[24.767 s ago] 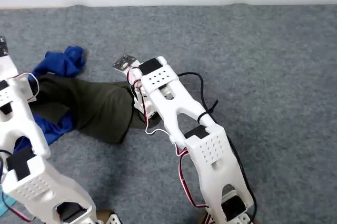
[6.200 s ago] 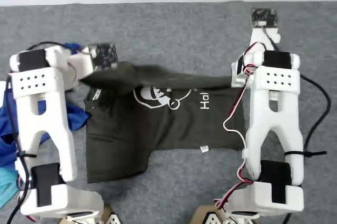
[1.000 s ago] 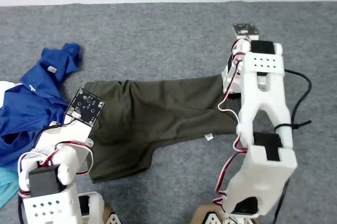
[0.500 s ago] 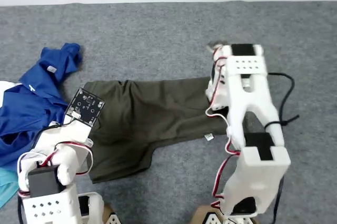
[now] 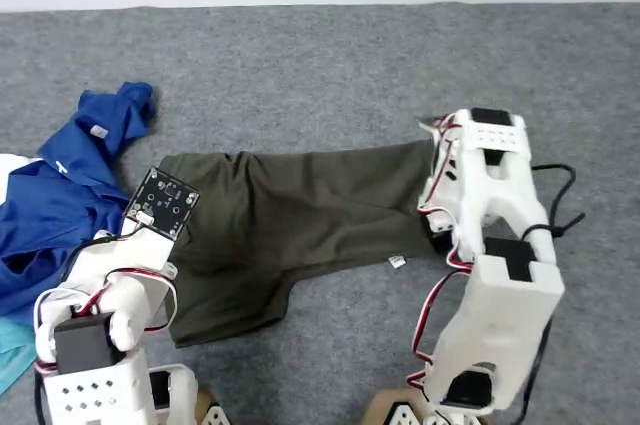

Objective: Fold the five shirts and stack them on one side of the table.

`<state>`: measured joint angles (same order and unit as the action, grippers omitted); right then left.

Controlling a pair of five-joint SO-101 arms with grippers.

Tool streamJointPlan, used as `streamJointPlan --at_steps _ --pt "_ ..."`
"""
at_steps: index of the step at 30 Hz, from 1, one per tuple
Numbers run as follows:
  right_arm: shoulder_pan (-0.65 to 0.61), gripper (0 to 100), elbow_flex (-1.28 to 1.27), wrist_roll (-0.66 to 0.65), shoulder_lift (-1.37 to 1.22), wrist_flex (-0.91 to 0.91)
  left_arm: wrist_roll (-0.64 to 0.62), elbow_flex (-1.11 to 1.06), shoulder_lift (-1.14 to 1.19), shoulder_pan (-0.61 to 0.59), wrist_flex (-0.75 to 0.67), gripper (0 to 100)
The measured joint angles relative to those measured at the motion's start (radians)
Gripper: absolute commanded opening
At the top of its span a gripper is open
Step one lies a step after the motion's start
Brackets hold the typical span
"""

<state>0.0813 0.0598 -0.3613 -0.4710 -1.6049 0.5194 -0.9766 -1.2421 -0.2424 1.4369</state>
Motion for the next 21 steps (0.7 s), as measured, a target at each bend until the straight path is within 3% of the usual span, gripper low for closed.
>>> streamJointPlan --at_steps 8,13,17,21 --pt "0.014 0.9 -0.009 -0.023 0.147 -0.109 0.000 0.000 0.000 0.000 0.000 0" --pt "-0.081 0.9 -0.094 -0.023 0.275 -0.109 0.000 0.000 0.000 0.000 -0.002 0" --pt "-0.170 0.9 -0.238 -0.023 0.281 -0.014 0.000 0.000 0.000 0.000 -0.002 0" --pt "-0.176 0.9 -0.408 -0.017 0.281 0.160 0.000 0.000 0.000 0.000 -0.002 0"
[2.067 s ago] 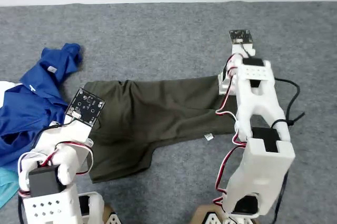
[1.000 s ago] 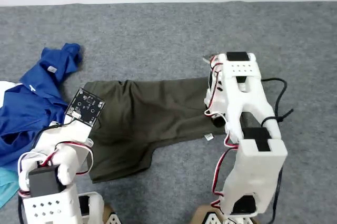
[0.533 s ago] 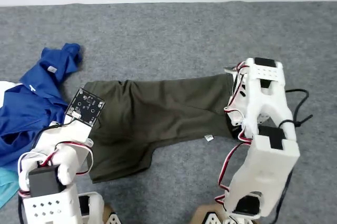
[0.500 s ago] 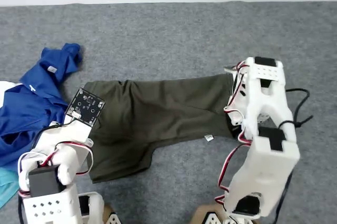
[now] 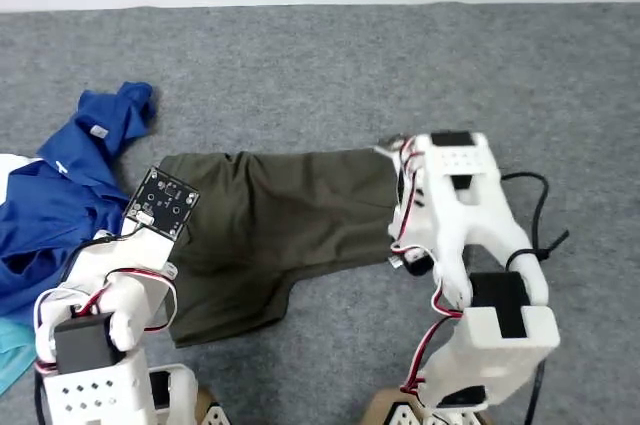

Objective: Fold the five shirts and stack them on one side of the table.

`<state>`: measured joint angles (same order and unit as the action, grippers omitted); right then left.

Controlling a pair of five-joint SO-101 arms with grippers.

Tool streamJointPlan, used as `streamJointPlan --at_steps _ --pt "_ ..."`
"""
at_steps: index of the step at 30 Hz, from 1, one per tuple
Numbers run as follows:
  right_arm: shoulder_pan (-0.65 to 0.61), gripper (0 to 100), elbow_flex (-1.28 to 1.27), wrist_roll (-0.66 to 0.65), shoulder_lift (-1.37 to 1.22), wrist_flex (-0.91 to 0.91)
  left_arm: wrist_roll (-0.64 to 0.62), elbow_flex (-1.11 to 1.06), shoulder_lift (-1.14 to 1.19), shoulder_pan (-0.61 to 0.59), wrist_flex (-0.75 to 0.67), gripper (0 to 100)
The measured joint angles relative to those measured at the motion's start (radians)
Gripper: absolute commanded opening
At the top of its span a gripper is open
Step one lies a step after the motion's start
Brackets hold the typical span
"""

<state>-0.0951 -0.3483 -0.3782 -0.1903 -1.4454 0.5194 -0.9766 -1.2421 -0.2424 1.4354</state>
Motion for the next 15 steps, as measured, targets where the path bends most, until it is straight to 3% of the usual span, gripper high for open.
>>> streamJointPlan --at_steps 7,15 --pt "0.064 0.9 -0.069 -0.044 -0.037 0.130 0.000 0.000 0.000 0.000 0.000 0" --pt "0.161 0.9 0.006 -0.084 -0.021 0.008 0.000 0.000 0.000 0.000 0.000 0"
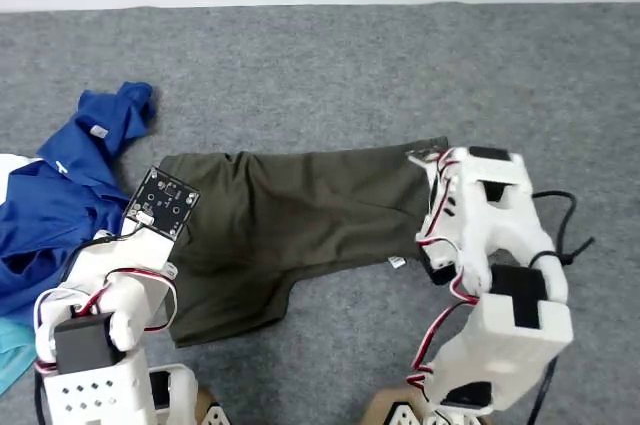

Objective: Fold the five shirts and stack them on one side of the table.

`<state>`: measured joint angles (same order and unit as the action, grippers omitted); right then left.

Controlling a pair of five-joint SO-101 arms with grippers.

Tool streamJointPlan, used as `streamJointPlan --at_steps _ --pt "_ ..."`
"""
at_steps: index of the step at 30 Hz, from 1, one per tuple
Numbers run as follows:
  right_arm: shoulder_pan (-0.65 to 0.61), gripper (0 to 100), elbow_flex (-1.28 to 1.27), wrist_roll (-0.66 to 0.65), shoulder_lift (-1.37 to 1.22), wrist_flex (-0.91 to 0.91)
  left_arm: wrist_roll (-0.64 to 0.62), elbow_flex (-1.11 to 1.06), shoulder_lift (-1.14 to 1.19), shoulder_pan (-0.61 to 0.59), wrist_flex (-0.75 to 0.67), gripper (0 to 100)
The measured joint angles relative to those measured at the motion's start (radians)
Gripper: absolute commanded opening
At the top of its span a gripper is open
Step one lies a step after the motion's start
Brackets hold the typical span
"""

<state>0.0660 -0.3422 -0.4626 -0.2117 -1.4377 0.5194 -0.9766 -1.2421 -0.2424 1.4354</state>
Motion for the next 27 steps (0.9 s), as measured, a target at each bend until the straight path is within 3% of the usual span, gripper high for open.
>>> streamJointPlan --at_steps 7,13,21,27 --pt "-0.112 0.9 0.032 0.026 0.212 -0.072 0.000 0.000 0.000 0.000 0.000 0" --pt "-0.207 0.9 0.032 0.054 0.166 -0.002 0.000 0.000 0.000 0.000 0.000 0" --pt "-0.204 0.9 0.043 0.055 -0.114 0.107 0.000 0.000 0.000 0.000 0.000 0" --pt "-0.157 0.9 0.043 0.055 -0.112 0.095 0.000 0.020 0.000 0.011 0.011 0"
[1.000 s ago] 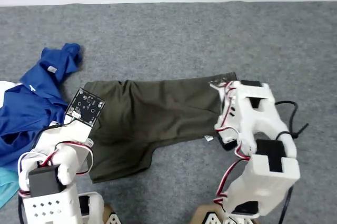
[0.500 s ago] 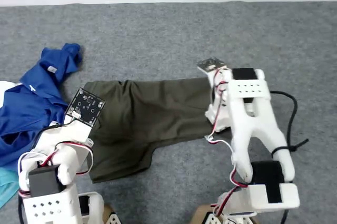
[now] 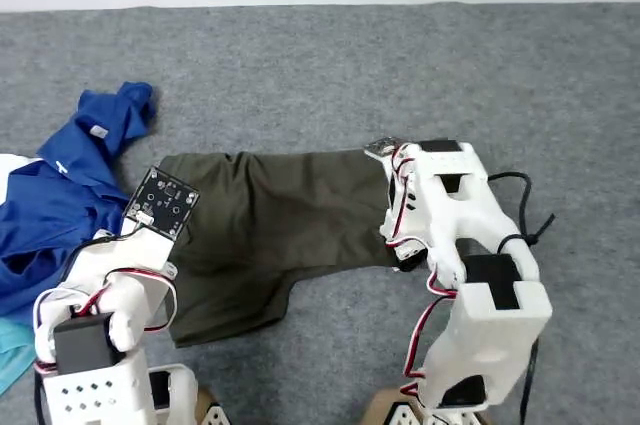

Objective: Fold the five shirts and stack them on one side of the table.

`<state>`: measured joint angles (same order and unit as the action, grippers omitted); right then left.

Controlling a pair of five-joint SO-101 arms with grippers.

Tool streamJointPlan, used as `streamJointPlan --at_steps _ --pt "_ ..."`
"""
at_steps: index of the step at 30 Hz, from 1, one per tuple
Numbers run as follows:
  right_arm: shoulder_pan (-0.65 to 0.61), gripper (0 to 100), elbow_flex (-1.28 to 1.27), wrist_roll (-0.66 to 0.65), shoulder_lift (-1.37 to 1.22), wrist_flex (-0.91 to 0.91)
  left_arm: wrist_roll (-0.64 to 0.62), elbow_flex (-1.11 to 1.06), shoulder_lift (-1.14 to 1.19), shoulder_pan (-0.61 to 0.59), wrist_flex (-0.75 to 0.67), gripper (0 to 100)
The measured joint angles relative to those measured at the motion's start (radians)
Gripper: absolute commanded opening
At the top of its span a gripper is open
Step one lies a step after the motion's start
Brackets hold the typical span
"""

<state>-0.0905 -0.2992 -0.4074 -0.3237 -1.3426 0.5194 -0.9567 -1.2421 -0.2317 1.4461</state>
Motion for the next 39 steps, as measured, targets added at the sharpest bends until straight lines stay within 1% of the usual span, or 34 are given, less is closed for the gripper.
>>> streamJointPlan --at_steps 3,6,9,16,18,21,26,28,32,36,37,39 --pt "0.021 0.9 -0.009 -0.025 0.046 -0.034 -0.003 0.048 0.000 0.048 0.044 0" --pt "0.023 0.9 -0.009 -0.031 0.129 -0.063 -0.003 0.083 0.000 0.135 0.114 0" --pt "0.018 0.9 -0.009 -0.035 0.218 -0.104 -0.003 0.086 0.000 0.195 0.164 0" --pt "-0.018 0.9 -0.009 -0.035 0.437 -0.232 -0.049 0.086 -0.002 0.218 0.180 0" --pt "-0.018 0.9 -0.009 -0.035 0.503 -0.269 -0.041 0.084 0.008 0.218 0.180 0" --pt "-0.014 0.9 -0.009 -0.035 0.588 -0.325 0.002 0.074 0.089 0.218 0.180 0" --pt "0.058 0.9 -0.009 -0.035 0.701 -0.376 0.048 0.094 0.302 0.235 0.180 0" --pt "0.101 0.9 -0.009 -0.035 0.735 -0.384 0.086 0.112 0.399 0.279 0.199 0" --pt "0.173 0.9 -0.009 -0.035 0.781 -0.397 0.115 0.160 0.569 0.390 0.224 0" --pt "0.244 0.9 -0.009 -0.035 0.807 -0.404 0.155 0.176 0.669 0.486 0.222 1" --pt "0.264 0.9 -0.012 -0.035 0.813 -0.404 0.169 0.176 0.687 0.508 0.222 1" --pt "0.302 0.9 -0.032 -0.035 0.832 -0.404 0.203 0.176 0.721 0.539 0.222 5"
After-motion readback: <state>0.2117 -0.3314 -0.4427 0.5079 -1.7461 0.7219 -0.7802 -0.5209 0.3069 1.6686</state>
